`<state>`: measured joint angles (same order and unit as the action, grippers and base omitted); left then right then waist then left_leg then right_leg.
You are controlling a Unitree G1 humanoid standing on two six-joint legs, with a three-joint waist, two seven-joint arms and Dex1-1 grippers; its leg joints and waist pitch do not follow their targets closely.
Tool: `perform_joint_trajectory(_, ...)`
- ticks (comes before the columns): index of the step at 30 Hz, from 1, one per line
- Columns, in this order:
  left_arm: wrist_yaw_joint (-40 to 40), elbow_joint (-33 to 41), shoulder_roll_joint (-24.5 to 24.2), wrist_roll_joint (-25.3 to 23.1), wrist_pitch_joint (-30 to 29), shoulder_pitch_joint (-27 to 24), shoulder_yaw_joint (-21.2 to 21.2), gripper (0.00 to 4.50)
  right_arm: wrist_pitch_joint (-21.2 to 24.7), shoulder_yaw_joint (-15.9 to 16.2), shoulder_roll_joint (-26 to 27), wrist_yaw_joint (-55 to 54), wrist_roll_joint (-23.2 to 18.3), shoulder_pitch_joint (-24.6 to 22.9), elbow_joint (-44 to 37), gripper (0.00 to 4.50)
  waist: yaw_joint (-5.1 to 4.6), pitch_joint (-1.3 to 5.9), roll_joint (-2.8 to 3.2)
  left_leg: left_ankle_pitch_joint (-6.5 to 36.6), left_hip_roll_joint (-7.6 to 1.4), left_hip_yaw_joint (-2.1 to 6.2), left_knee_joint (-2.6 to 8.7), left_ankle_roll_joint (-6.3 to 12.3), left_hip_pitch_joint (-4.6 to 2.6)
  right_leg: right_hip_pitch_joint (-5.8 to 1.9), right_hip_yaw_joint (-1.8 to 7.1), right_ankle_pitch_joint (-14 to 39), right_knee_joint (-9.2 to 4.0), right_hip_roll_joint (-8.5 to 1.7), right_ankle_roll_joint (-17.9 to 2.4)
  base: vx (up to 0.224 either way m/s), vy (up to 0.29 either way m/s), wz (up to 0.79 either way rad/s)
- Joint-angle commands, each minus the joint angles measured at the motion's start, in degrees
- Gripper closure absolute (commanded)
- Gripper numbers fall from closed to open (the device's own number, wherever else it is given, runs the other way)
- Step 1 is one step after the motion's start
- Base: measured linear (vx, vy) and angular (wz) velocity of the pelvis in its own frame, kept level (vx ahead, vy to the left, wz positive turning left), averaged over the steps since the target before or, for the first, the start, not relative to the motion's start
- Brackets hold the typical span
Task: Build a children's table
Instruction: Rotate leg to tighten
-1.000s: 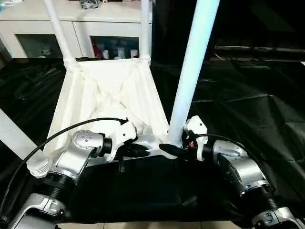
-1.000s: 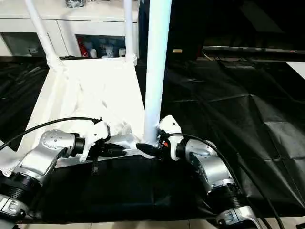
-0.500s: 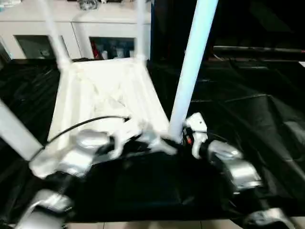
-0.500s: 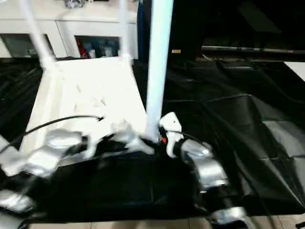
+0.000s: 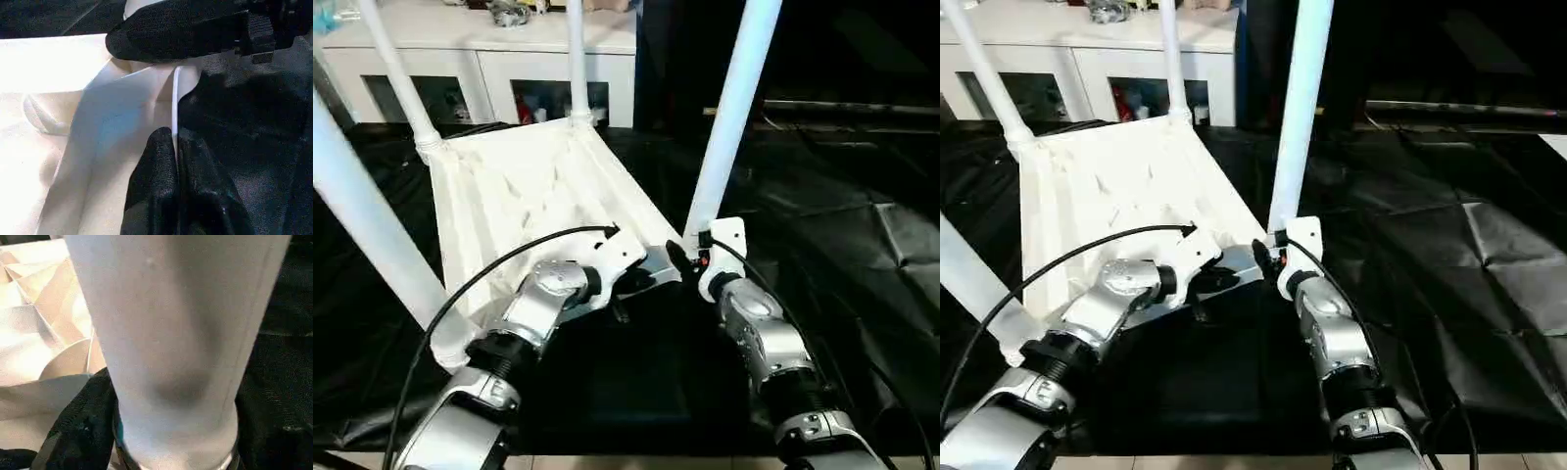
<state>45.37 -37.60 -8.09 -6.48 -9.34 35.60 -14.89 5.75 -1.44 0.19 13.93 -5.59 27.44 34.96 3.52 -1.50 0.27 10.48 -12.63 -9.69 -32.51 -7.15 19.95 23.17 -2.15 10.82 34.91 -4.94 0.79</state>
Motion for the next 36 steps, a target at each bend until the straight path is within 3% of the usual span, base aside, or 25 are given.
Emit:
perform_joint_trajectory(1, -1.0, -1.26, 2.53, 2.49, 1.96, -0.91, 0.02, 4.5, 0.23, 3.0, 2.85, 5.71, -2.16, 0.27, -0.06, 0.98, -0.04, 2.39, -1.01, 12.99, 0.54, -0.77, 3.64, 2.84, 0.59, -2.55, 1.39, 15.44, -4.92, -1.67, -8.62, 0.0, 0.0, 0.0)
perform_joint_trajectory(3, 0.0, -1.13, 1.95, 2.71, 2.48, -1.07, 0.27, 4.5, 0.57, 3.45, 2.19, 7.86, -2.34, 0.3, -0.78, 0.64, -0.13, 2.42, -1.06, 13.12, 0.53, -0.74, 3.66, 2.94, 0.69, -2.6, 1.36, 16.36, -5.03, -1.66, -8.36, 0.0, 0.0, 0.0)
perform_joint_trajectory(8, 5.17, 1.02, -1.15, 4.27, 4.09, -2.38, 1.36, 4.5, 2.34, 7.27, -4.48, 19.83, -3.15, -2.16, -7.2, 0.58, 0.24, 2.53, -1.33, 10.61, 0.4, -0.82, 3.36, 4.37, 0.91, -2.95, 1.41, 12.06, -4.59, -1.71, -9.17, 0.0, 0.0, 0.0)
perform_joint_trajectory(11, 11.32, 4.34, -4.26, 6.37, 4.08, -4.11, 1.43, 4.5, 2.97, 9.25, -10.22, 28.12, -3.83, -4.27, -11.73, 0.58, 0.23, 2.54, -1.2, 10.28, 0.38, -0.8, 3.37, 4.65, 0.94, -3.08, 1.33, 12.11, -4.48, -1.73, -9.71, 0.0, 0.0, 0.0)
perform_joint_trajectory(13, 14.74, 6.19, -5.98, 7.44, 3.61, -5.09, 1.26, 4.5, 3.19, 10.15, -12.5, 31.56, -3.96, -4.92, -13.25, 0.58, -0.05, 2.39, -1.18, 11.12, 0.35, -0.9, 3.45, 4.57, 0.91, -2.73, 1.33, 13.19, -4.69, -1.65, -9.85, 0.0, 0.0, 0.0)
perform_joint_trajectory(14, 16.88, 7.32, -7.04, 8.14, 3.34, -5.7, 1.16, 4.5, 3.33, 10.65, -13.8, 33.52, -4.03, -5.25, -14.11, 0.58, 0.05, 2.47, -1.28, 10.97, 0.36, -0.81, 3.41, 4.47, 1.04, -3.04, 1.31, 13.37, -4.49, -1.68, -9.83, 0.0, 0.0, 0.0)
perform_joint_trajectory(17, 20.45, 9.32, -8.79, 9.38, 2.39, -6.81, 1.07, 4.5, 3.34, 11.39, -15.44, 36.34, -3.82, -5.48, -15.11, 0.58, -0.07, 2.33, -1.09, 11.98, 0.09, -0.87, 3.56, 4.19, 0.66, -2.55, 1.35, 13.84, -4.61, -1.63, -10.33, 0.0, 0.0, 0.0)
perform_joint_trajectory(22, 24.64, 11.71, -11.21, 10.9, 0.82, -8.61, 1.31, 4.5, 5.18, 13.3, -17.75, 42.03, -4.49, -6.15, -17.58, 0.58, -0.02, 2.29, -1.14, 11.58, -0.02, -0.89, 3.58, 4.33, 0.67, -2.57, 1.43, 12.12, -4.35, -1.57, -11.04, 0.0, 0.0, 0.0)
perform_joint_trajectory(26, 24.86, 12.22, -11.76, 11.04, 0.59, -8.89, 1.39, 4.5, 5.47, 13.89, -18.48, 43.11, -4.85, -6.46, -17.81, 0.93, 0.07, 2.27, -1.28, 11.54, 0.09, -0.9, 3.56, 3.69, 0.65, -2.61, 1.49, 13.56, -4.46, -1.72, -10.43, 0.0, 0.0, 0.0)
perform_joint_trajectory(36, 25.19, 12.41, -12.2, 10.76, 0.11, -8.96, 2.14, 4.5, 4.41, 15.16, -20.33, 44.83, -2.73, -6.77, -17.24, 1.77, 0.13, 2.35, -1.37, 10.03, 0.13, -0.96, 3.37, 4.05, 0.68, -2.74, 1.46, 11.26, -4.2, -1.69, -11.02, 0.0, 0.0, 0.0)
